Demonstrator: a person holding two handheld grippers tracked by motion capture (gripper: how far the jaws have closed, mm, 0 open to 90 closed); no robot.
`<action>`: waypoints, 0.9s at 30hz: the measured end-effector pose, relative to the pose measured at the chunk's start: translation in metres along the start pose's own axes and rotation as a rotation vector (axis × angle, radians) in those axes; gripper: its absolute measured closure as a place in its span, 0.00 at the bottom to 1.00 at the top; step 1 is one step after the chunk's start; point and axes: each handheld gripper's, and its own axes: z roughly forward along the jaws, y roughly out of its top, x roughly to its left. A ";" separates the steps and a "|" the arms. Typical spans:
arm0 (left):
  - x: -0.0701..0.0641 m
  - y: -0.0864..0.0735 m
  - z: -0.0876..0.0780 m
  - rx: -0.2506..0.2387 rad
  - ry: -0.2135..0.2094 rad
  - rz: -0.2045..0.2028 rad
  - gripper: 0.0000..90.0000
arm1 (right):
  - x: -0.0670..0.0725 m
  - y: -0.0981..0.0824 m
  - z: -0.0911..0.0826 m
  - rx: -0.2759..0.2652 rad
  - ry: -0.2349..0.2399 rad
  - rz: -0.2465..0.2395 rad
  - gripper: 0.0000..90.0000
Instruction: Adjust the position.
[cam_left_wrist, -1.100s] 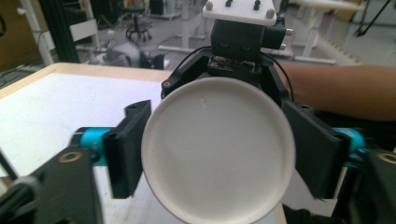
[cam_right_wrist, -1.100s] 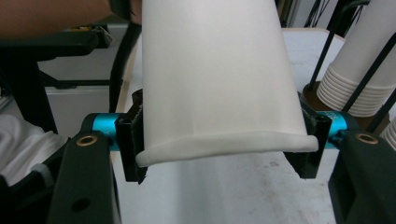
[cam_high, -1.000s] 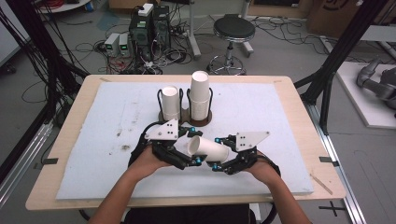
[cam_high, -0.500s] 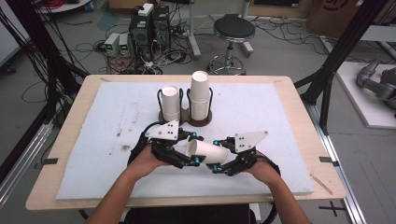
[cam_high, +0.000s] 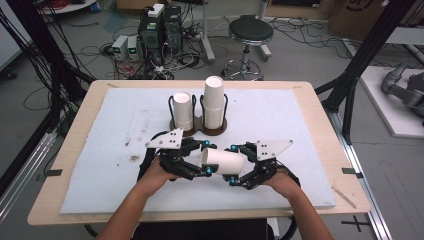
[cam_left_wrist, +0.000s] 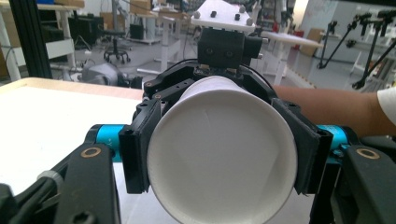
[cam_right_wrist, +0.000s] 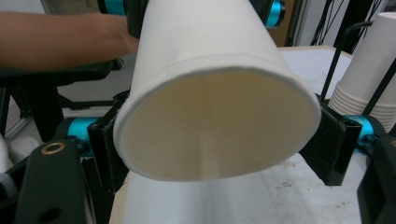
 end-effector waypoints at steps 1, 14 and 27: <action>0.000 0.000 0.000 -0.006 -0.001 -0.004 0.40 | 0.000 0.000 -0.001 -0.009 -0.004 -0.001 0.24; 0.000 -0.004 -0.002 0.076 0.019 0.013 0.41 | -0.002 0.000 -0.004 0.017 0.028 -0.046 0.46; -0.005 0.012 0.000 0.214 0.069 0.112 0.36 | -0.003 -0.001 -0.002 0.055 0.023 -0.042 0.47</action>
